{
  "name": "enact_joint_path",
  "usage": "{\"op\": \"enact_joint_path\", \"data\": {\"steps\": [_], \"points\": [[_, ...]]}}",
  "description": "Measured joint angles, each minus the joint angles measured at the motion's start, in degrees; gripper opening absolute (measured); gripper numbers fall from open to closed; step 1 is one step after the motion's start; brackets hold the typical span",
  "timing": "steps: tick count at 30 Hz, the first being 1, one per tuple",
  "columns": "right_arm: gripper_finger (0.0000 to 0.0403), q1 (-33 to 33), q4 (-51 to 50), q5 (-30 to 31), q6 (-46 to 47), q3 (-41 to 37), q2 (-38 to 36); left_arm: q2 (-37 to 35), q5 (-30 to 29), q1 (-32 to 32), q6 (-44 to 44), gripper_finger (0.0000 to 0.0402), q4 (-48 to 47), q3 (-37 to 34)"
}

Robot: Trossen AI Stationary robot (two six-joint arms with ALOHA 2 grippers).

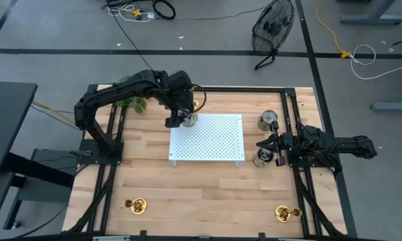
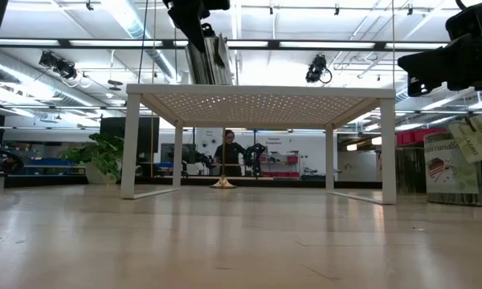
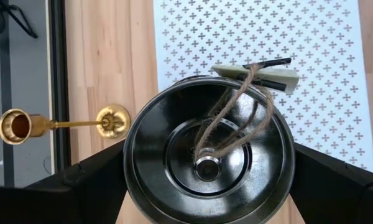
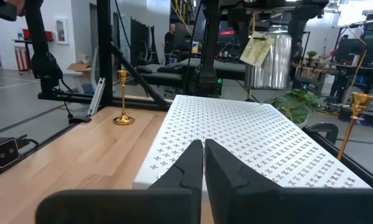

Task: Pick & Place candle stick holders
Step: Put the left metal lid scented candle on the shelf

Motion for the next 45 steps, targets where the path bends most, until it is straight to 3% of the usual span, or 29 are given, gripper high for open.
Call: {"op": "enact_joint_path", "data": {"steps": [17, 33, 45], "points": [[0.0021, 0.0, -0.02, -0.02, 0.0, 0.01, 0.0, 0.49, 2.73, -2.48, -0.5, 0.0378, 3.54, 0.44], [0.0021, 0.0, 0.01, -0.02, 0.0, 0.01, -0.01, 13.18, 2.99, -3.08, 0.47, 0.0378, -3.29, 21.04], [0.0021, 0.0, 0.02, 0.0, 0.01, 0.01, 0.01, 16.2, 2.95, -5.28, 0.62, 0.0378, -3.28, 22.93]]}}
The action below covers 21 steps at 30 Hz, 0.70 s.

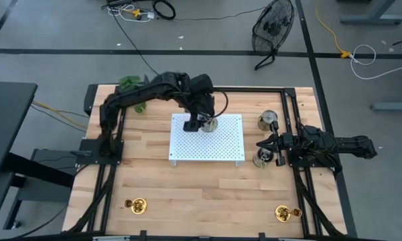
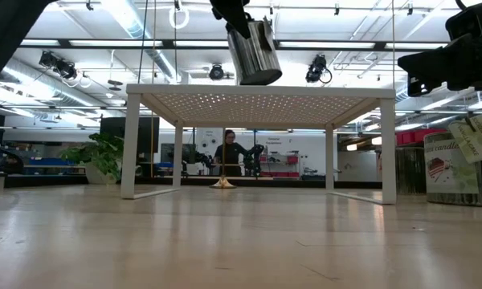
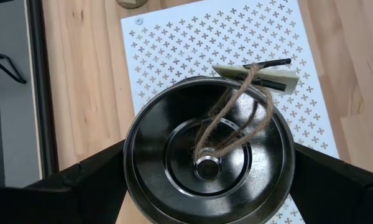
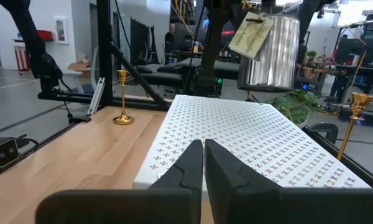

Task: Pick & Place candle stick holders
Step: Put the left metal lid scented candle on the shelf

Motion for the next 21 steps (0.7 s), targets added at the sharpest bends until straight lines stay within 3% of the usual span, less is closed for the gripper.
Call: {"op": "enact_joint_path", "data": {"steps": [21], "points": [[0.0021, 0.0, 0.07, 0.0, -0.01, -0.01, -0.02, 4.5, -0.18, -2.6, 4.37, 0.0378, 5.5, -0.01]]}}
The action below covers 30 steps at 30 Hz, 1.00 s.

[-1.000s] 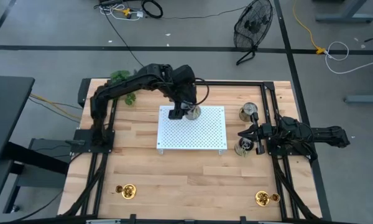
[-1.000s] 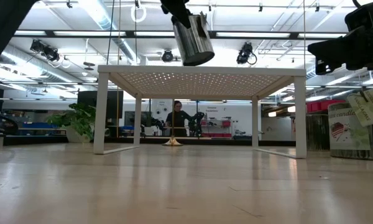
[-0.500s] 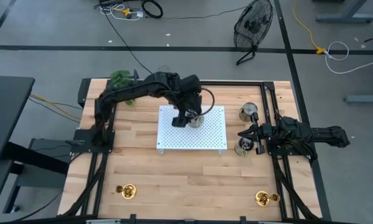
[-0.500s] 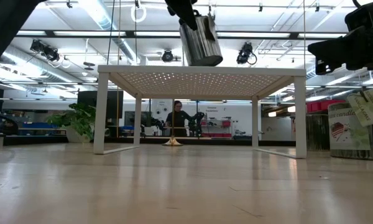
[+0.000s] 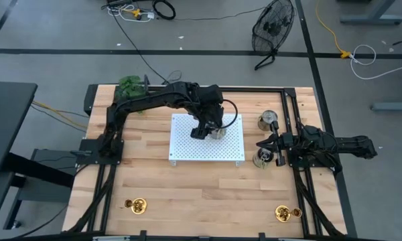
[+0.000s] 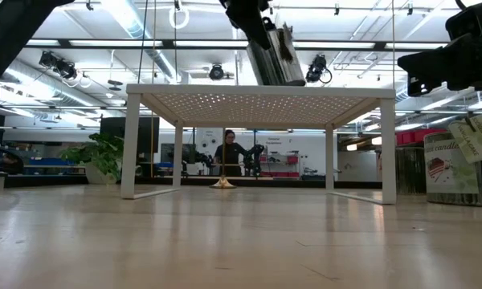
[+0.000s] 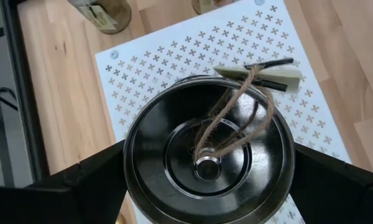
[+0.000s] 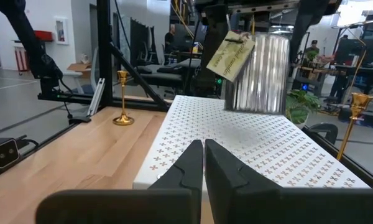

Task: Pick & Place candle stick holders
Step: Put the left metal lid scented candle on the shelf

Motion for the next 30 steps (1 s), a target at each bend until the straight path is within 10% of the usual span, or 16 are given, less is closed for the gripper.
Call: {"op": "enact_joint_path", "data": {"steps": [30], "points": [[0.0021, 0.0, 0.0, -0.02, 0.0, -0.01, 0.0, 1.23, 0.17, 0.14, 0.23, 0.0378, -4.66, -0.08]]}}
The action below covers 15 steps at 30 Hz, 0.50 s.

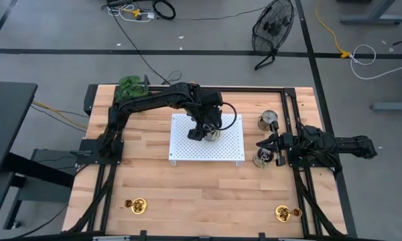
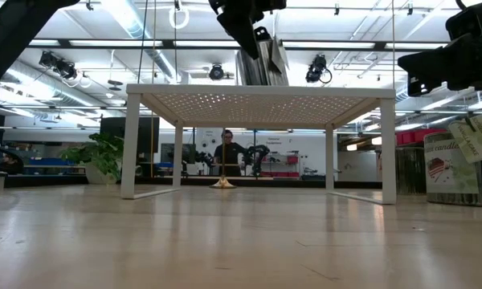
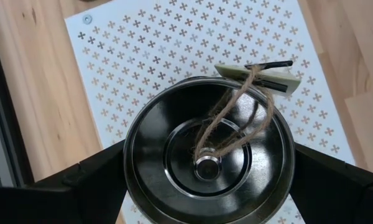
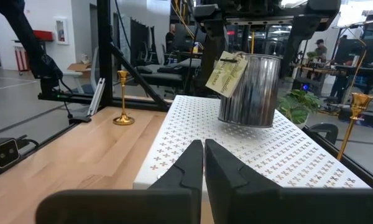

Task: Pick & Place candle stick holders
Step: Put the left metal lid scented candle on the shelf

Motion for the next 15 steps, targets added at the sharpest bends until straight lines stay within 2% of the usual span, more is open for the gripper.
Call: {"op": "enact_joint_path", "data": {"steps": [15], "points": [[0.0021, 0.0, -0.02, 0.02, -0.01, 0.02, 0.0, 0.57, -0.28, 0.0, 0.78, 0.0378, -1.27, 0.04]]}}
